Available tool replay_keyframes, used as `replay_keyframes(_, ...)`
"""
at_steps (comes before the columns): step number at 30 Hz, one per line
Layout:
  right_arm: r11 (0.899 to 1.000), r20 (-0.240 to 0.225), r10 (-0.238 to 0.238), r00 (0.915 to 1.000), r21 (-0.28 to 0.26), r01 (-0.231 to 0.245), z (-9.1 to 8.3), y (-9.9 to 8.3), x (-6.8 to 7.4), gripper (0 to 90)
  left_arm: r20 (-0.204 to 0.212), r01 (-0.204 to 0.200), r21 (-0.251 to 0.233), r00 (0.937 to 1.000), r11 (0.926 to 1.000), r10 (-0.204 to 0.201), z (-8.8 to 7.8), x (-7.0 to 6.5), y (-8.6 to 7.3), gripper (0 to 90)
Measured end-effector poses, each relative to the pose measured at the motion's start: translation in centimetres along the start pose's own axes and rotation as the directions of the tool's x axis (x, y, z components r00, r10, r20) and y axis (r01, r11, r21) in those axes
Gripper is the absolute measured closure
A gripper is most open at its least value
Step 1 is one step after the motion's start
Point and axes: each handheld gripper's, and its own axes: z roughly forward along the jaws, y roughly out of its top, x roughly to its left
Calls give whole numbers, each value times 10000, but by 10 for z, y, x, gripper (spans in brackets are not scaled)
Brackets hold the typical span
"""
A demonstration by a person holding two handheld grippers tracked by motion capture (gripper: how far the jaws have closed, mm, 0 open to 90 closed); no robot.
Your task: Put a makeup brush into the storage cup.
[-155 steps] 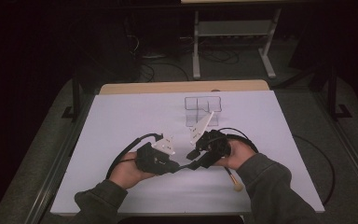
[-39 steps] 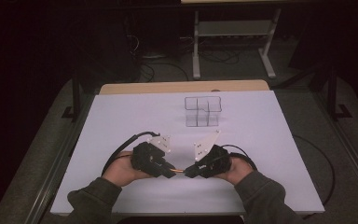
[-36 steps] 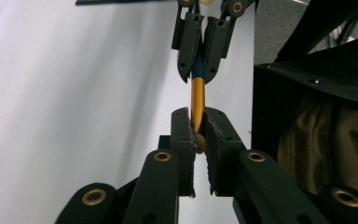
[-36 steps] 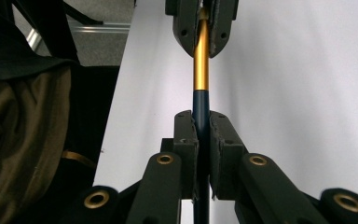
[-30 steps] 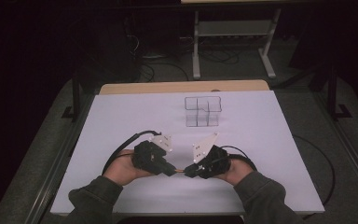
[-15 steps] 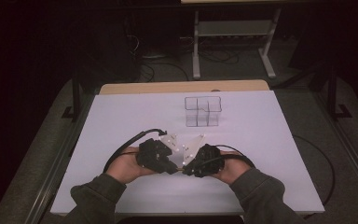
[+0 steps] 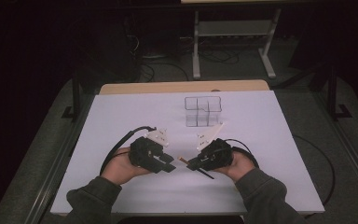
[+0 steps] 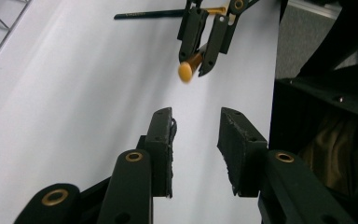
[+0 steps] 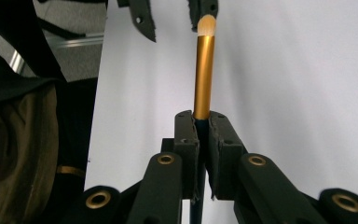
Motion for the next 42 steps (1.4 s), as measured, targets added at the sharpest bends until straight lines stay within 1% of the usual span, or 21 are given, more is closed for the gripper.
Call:
replay_keyframes(2,9999,-27,98,9999,-51,-98,0,-1,0,827,32,154,-239,9999,9996,-153,1,0,-1,625)
replay_keyframes(3,10000,35,21,10000,3,-21,0,-1,0,826,48,194,-293,9998,9994,-193,2,0,0,615)
replay_keyframes(7,9998,13,-175,9998,7,175,4,2,5,826,52,31,-313,10000,9995,-29,3,-1,6,624)
replay_keyframes(9,9997,52,-255,9997,2,255,6,4,7,826,89,56,-292,9999,9996,-53,4,-2,9,639)
replay_keyframes(11,9989,96,-467,9989,-25,467,7,4,8,826,153,-14,-249,9999,9997,18,5,-1,11,674)
replay_keyframes(13,9981,55,-593,9982,-140,594,8,5,10,826,416,13,-288,9991,9996,-1,6,-1,11,736)
replay_keyframes(15,9974,112,-700,9975,-144,701,8,6,12,826,407,-21,-242,9992,9997,31,6,-1,12,804)
replay_keyframes(17,9965,202,-797,9966,-227,801,8,6,13,826,592,38,-353,9982,9994,-17,5,0,12,827)
replay_keyframes(19,9956,295,-886,9956,-278,895,8,6,15,825,629,-16,-361,9980,9993,39,4,0,14,836)
replay_keyframes(22,9944,407,-1001,9941,-299,1014,8,7,16,816,597,-34,-233,9982,9997,48,3,-1,16,842)
replay_keyframes(25,9946,534,-1013,9934,-188,1025,7,9,16,781,378,-120,-20,9992,9999,121,0,-4,20,843)
replay_keyframes(27,9942,616,-1069,9924,-54,1075,5,11,18,764,175,-157,206,9997,9997,153,-2,-7,24,843)
replay_keyframes(28,9937,733,-1119,9910,145,1111,4,14,19,761,90,-223,222,9997,9995,221,-3,-7,25,843)
replay_keyframes(29,9933,760,-1150,9904,210,1138,4,15,20,759,103,-194,257,9998,9995,191,-4,-8,26,843)
replay_keyframes(30,9932,780,-1149,9903,291,1130,3,16,21,759,77,-267,234,9996,9994,265,-4,-8,27,843)
replay_keyframes(32,9922,850,-1201,9891,425,1168,4,19,23,763,90,-168,275,9998,9995,165,-5,-9,29,843)
replay_keyframes(33,9923,883,-1179,9891,479,1140,4,20,23,766,31,-295,329,9996,9990,295,-6,-9,31,843)
replay_keyframes(34,9931,888,-1107,9899,495,1066,3,21,25,782,43,-272,285,9996,9992,271,-7,-10,31,843)
replay_keyframes(36,9930,858,-1103,9902,512,1062,2,23,25,814,3,-429,276,9991,9987,429,-9,-11,34,843)
replay_keyframes(37,9935,874,-1065,9905,489,1025,2,24,24,815,-35,-517,280,9987,9983,518,-10,-11,35,843)
replay_keyframes(42,9944,678,-1035,9923,292,1018,1,24,21,826,-23,-571,204,9984,9982,572,-11,-11,35,838)
